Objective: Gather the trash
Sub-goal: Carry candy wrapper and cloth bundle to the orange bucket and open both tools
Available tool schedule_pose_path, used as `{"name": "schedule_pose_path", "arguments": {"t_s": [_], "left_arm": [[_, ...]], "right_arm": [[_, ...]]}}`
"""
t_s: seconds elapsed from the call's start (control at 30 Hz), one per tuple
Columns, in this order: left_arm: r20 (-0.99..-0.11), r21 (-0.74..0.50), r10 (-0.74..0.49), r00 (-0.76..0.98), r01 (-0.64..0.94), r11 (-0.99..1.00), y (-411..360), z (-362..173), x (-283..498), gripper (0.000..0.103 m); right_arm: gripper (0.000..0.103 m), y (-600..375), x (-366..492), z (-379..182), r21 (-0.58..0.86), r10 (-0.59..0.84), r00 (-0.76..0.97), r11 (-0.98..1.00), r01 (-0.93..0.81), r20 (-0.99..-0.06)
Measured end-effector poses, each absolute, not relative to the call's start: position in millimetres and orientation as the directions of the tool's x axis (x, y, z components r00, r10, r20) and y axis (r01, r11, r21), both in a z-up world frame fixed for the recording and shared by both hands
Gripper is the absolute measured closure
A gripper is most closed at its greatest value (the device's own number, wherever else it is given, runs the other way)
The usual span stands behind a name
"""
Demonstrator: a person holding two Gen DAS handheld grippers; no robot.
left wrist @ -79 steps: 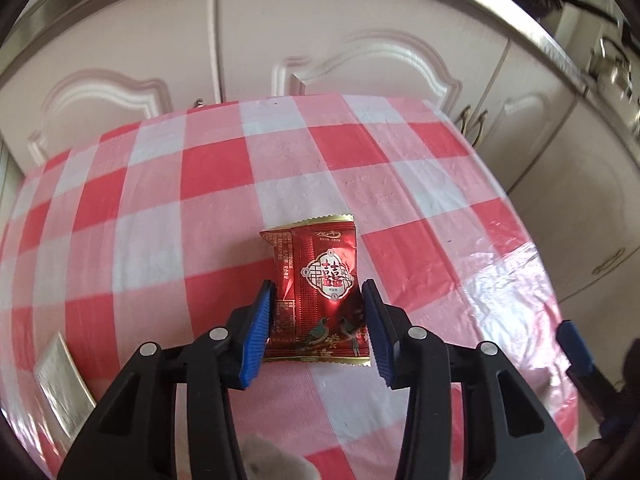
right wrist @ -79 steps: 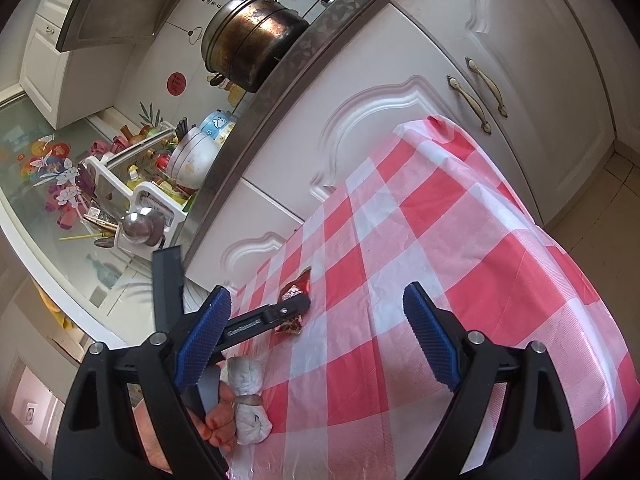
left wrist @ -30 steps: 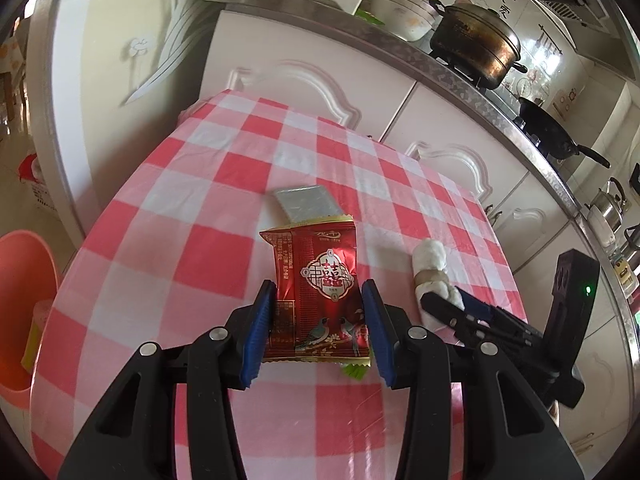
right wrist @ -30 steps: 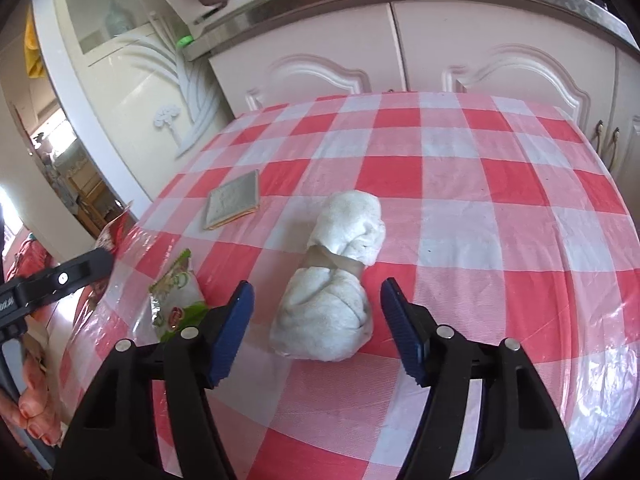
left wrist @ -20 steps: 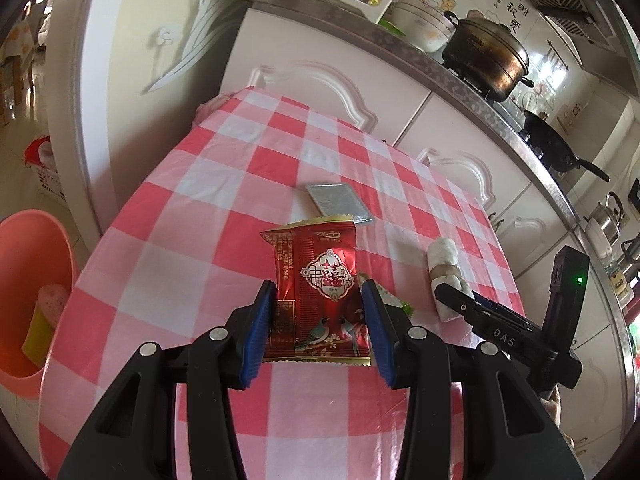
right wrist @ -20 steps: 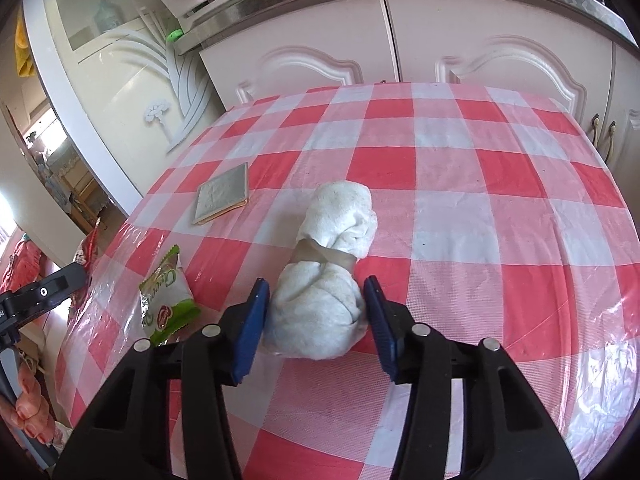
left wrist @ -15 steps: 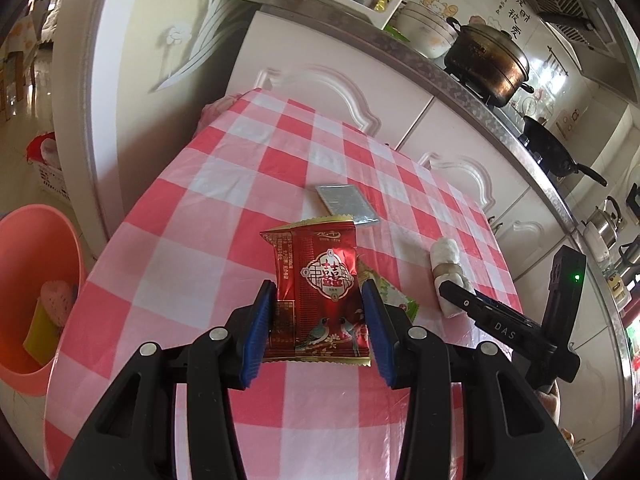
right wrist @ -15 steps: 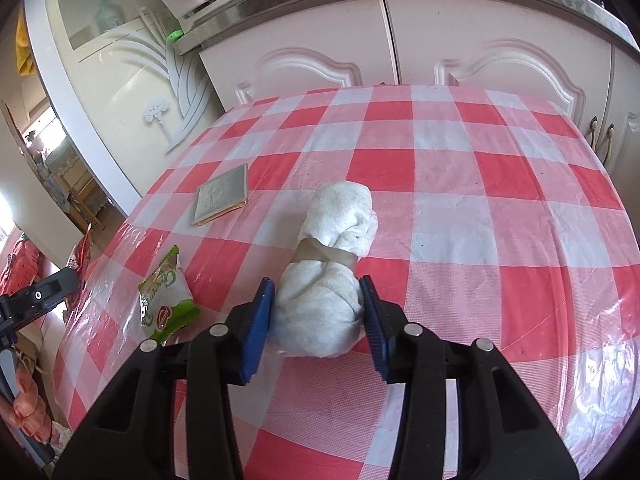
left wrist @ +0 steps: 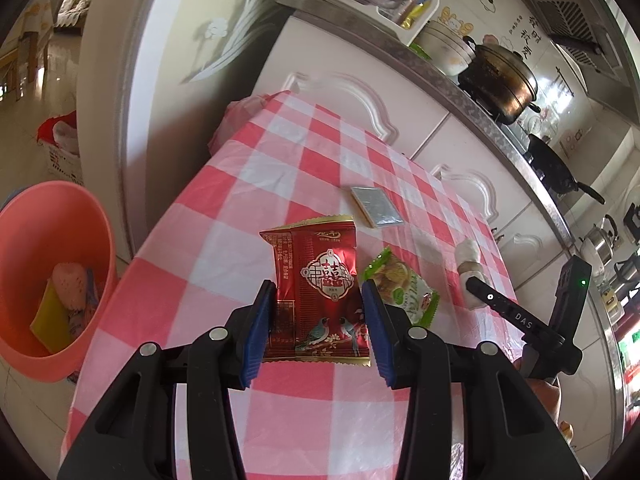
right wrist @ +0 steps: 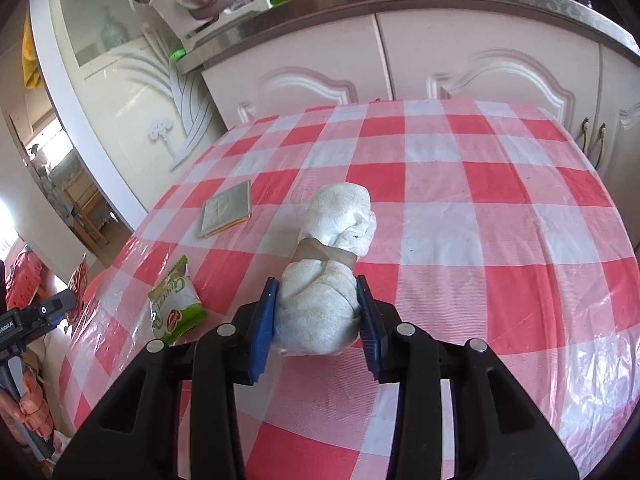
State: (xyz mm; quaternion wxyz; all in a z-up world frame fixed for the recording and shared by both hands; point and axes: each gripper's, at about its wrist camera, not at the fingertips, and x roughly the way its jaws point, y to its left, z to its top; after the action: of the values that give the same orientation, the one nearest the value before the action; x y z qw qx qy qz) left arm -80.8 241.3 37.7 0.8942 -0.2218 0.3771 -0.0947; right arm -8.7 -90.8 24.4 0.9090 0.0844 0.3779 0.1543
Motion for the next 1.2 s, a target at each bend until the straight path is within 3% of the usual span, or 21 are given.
{"name": "schedule_pose_path", "arguments": {"t_s": [0.53,0.83,1.2], "left_arm": [[-0.609,-0.507,-0.314,0.728,-0.052,0.861,293,32,-101,0.057],[-0.605,-0.518,-0.253,0.755,-0.131,0.845,339,27,-117,0.057],[-0.601,-0.52,-0.133,0.788,-0.259,0.814,407,23,-141,0.057]], "right_arm": [[0.064,-76,-26,50,0.296,0.368,0.697,0.927,-0.229,-0.615],[0.064,-42,-35,79,0.338,0.46,0.677,0.887,-0.315,-0.575],[0.064,40,-46,91,0.43,0.647,0.519,0.761,-0.486,-0.559]]}}
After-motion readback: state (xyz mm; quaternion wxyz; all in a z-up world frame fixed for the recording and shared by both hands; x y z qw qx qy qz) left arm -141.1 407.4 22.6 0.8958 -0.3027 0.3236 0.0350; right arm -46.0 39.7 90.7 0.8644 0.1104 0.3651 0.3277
